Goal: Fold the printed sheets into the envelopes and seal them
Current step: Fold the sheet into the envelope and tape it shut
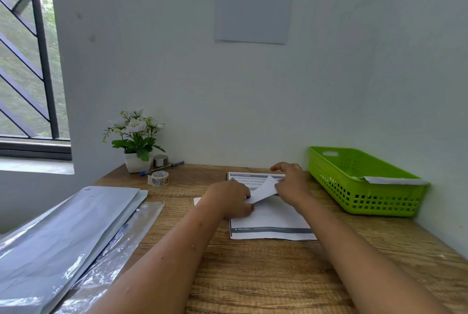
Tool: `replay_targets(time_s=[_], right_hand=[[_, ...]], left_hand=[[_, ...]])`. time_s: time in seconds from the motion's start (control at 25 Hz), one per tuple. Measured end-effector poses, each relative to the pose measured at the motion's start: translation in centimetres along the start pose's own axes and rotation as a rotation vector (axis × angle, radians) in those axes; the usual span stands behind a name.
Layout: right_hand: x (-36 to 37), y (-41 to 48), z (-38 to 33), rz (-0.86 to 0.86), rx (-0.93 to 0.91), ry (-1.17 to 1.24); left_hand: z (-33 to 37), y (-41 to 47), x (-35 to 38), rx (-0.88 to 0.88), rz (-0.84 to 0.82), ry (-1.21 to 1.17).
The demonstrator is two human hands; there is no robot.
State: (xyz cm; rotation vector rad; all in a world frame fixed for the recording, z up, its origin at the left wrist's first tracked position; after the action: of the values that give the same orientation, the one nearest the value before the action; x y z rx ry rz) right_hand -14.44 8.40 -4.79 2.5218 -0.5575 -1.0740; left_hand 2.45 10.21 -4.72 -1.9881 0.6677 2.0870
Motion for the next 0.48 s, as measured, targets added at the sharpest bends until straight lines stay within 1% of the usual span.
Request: replay_targets(time_s=[0.04, 0.08, 0.16, 0.24, 0.32, 0.48], right_hand=[[0.0, 0.0, 0.0, -0.010, -0.012, -0.012], [0.1, -0.1, 0.0, -0.024, -0.061, -0.067], [0.2, -0.5, -0.3, -0.067, -0.247, -0.280], [0.6, -1.3, -0.9, -0.141, -0.404, -0.423], [0.8, -1.9, -1.8, -0.205, -0.455, -0.419], [0.3, -2.1, -1.9, -0.269, -0.533, -0.409]], left_hand=[[0.1, 0.0, 0.0, 0.015, 0.066, 0.023], [0.2, 0.1, -0.1, 0.031, 0.134, 0.060], [0.3, 0.2, -0.2, 0.058, 0.239, 0.160], [0.2, 0.2, -0.3, 0.057, 0.288, 0.237], [-0.1, 0.3, -0.3, 0.045, 0.307, 0.262], [-0.8, 0.5, 0.0, 0.021, 0.332, 0.229]])
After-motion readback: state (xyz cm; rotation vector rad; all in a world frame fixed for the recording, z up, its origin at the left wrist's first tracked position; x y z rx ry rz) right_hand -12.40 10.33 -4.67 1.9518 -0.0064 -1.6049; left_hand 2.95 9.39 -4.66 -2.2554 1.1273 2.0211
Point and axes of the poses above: each hand's wrist, its own y-axis towards the middle knuckle, its own x-axis out of the palm, z = x × y, the point moved 1 cm from there along y, towards the middle knuckle, and after that the axes turned 5 degrees about z, right-handed, at the moved point
